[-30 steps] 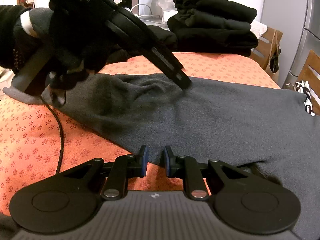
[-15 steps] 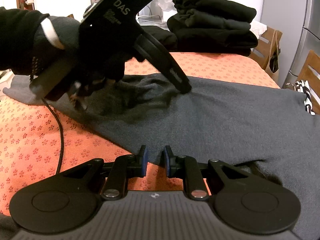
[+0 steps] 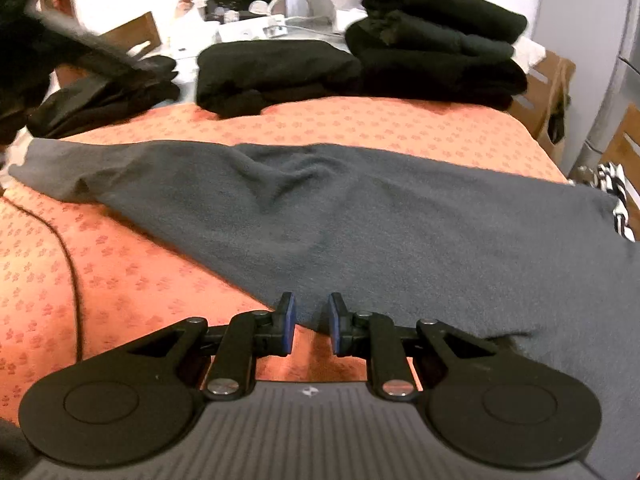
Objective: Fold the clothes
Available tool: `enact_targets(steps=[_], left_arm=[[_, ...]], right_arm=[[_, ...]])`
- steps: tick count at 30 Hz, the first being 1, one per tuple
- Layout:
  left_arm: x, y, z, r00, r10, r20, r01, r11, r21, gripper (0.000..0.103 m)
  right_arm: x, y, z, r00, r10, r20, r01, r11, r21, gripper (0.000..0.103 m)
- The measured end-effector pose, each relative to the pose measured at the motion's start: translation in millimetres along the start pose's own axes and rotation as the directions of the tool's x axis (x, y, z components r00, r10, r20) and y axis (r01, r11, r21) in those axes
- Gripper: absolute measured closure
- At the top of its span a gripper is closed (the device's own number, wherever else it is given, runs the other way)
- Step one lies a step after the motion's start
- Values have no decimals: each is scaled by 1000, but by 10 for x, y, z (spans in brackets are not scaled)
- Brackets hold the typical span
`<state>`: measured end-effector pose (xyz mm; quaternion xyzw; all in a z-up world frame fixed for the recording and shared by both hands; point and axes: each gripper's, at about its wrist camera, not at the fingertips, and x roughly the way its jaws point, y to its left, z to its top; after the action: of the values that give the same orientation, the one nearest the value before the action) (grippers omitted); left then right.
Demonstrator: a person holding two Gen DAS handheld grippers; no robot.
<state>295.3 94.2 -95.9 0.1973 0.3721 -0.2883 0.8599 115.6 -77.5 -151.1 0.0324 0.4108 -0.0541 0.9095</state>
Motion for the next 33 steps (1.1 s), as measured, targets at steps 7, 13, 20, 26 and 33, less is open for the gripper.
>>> enact_targets(steps=[7, 13, 20, 26, 33], left_arm=[[-499, 445, -744, 983, 145, -115, -155, 984, -82, 74], [-614, 655, -1142, 959, 226, -172, -227, 974, 14, 73], [-474, 889, -1246, 958, 239, -160, -216, 965, 146, 73], [-354, 914, -1164, 985, 119, -127, -84, 963, 256, 73], [-282, 818, -1153, 993, 16, -115, 20, 949, 313, 72]], right_arm=[[-90, 281, 79, 995, 95, 12, -93, 987, -131, 81], [-59, 545, 190, 985, 168, -23, -169, 954, -246, 80], [117, 779, 401, 972, 226, -70, -236, 905, -352, 78], [349, 991, 679, 953, 281, -109, -301, 869, -392, 74], [516, 1326, 837, 953, 279, -118, -297, 793, -532, 73]])
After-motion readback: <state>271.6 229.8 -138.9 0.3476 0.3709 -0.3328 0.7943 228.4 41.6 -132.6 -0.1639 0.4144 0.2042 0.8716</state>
